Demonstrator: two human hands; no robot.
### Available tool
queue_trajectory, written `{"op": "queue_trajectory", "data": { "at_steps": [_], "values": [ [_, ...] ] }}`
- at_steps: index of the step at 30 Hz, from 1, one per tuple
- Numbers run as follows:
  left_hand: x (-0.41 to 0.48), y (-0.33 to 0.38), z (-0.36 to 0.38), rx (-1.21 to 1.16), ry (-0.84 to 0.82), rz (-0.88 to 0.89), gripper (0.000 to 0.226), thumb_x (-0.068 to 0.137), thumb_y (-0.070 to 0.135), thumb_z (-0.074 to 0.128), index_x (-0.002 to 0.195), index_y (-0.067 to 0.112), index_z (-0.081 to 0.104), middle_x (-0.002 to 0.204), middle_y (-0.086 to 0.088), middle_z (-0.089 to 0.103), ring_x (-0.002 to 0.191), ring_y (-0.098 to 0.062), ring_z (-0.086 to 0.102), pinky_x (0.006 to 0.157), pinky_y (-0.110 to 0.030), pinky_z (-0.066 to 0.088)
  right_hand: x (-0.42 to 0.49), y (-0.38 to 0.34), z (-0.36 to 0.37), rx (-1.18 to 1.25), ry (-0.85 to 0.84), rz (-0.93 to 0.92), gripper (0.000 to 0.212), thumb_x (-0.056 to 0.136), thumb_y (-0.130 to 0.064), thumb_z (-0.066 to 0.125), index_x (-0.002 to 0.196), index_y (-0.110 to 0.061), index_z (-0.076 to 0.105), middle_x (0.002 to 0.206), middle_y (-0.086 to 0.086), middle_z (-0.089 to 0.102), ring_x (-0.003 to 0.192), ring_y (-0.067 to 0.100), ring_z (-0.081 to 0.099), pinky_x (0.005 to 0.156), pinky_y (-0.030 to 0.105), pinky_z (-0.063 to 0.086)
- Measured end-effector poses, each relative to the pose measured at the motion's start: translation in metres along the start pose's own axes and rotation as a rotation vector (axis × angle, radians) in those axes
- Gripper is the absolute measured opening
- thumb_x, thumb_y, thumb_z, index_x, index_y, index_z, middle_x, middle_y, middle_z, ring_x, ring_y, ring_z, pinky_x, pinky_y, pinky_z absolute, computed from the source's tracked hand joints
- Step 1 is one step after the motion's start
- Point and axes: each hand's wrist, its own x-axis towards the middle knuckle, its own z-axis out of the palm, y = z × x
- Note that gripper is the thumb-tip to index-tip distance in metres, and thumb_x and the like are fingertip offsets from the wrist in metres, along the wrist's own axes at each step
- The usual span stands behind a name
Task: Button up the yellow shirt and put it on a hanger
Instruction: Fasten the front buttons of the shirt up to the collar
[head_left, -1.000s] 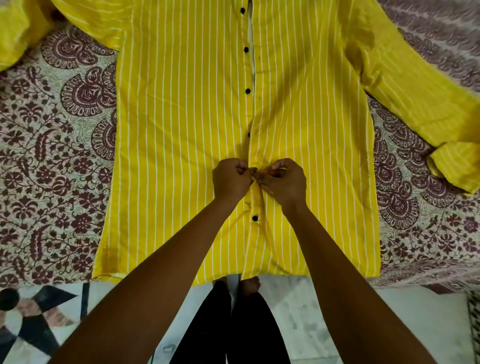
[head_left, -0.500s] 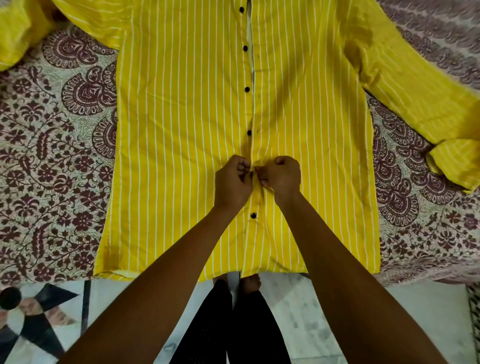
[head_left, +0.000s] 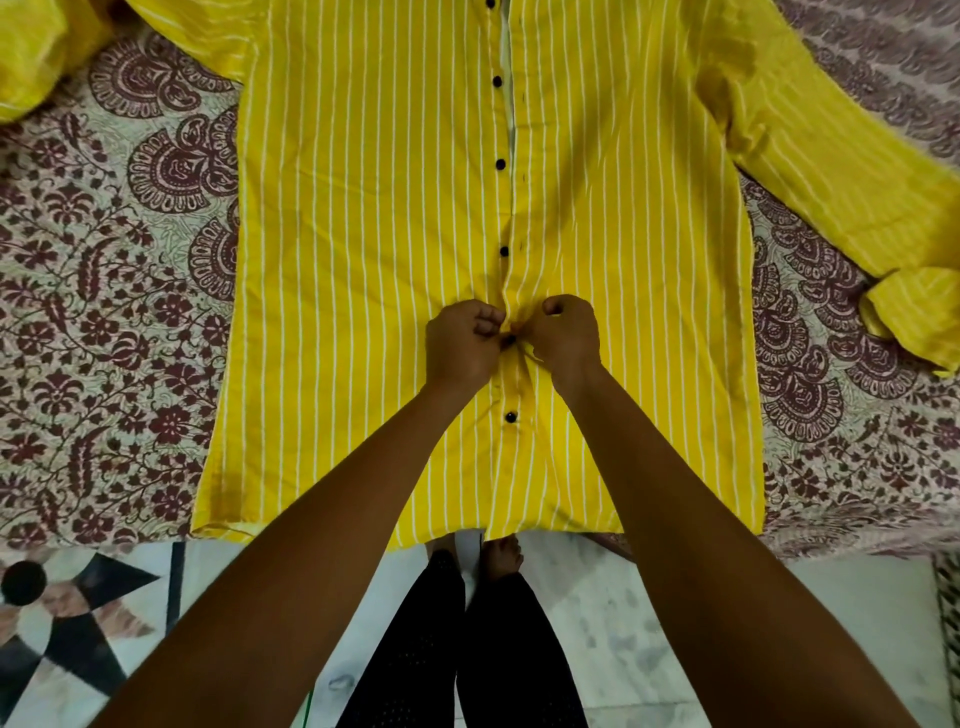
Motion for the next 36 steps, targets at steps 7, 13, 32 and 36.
{"op": "queue_trajectory", "data": {
  "at_steps": [7,13,32,36],
  "values": [
    [0.004,0.003,-0.008,-0.186,-0.105,-0.21,0.009,0.078,-0.001,0.065,0.081,0.008,0.065,0.068,-0.004,0.062,0.063,-0.02,0.06,0.064,-0.028,0.052,0.002,-0.01,-0.017,0.159,-0.214,0.154,0.05,0.076,0.009,0.066,0.054,-0.015,0.029,0.055,0.008,0.032,0.047,0.014,0.034,0.046,0.023,0.027],
    [0.005,0.005,-0.004,0.226,-0.074,0.0,0.021,0.073,0.017,0.072,0.089,0.008,0.063,0.09,-0.012,0.07,0.092,-0.025,0.063,0.074,-0.03,0.045,-0.007,-0.012,-0.009,-0.354,0.014,-0.125,0.019,0.072,-0.009,0.069,0.089,-0.012,0.061,0.095,0.007,0.065,0.088,0.023,0.06,0.066,0.025,0.038],
    [0.057,0.034,-0.002,0.26,0.048,0.165,0.028,0.089,0.006,0.045,0.109,0.008,0.065,0.111,-0.01,0.067,0.108,-0.026,0.059,0.092,-0.033,0.041,0.025,-0.048,0.002,-0.205,0.205,-0.221,0.024,0.084,-0.017,0.057,0.104,-0.012,0.07,0.107,0.007,0.07,0.102,0.023,0.063,0.076,0.024,0.043],
    [0.063,0.041,0.001,0.285,0.046,0.122,0.024,0.084,0.003,0.046,0.095,0.011,0.066,0.1,-0.011,0.069,0.096,-0.027,0.061,0.077,-0.034,0.046,0.028,-0.051,0.002,-0.265,0.127,-0.234,0.028,0.077,-0.032,0.063,0.094,-0.012,0.073,0.098,0.008,0.072,0.097,0.023,0.064,0.068,0.02,0.037]
  ]
}}
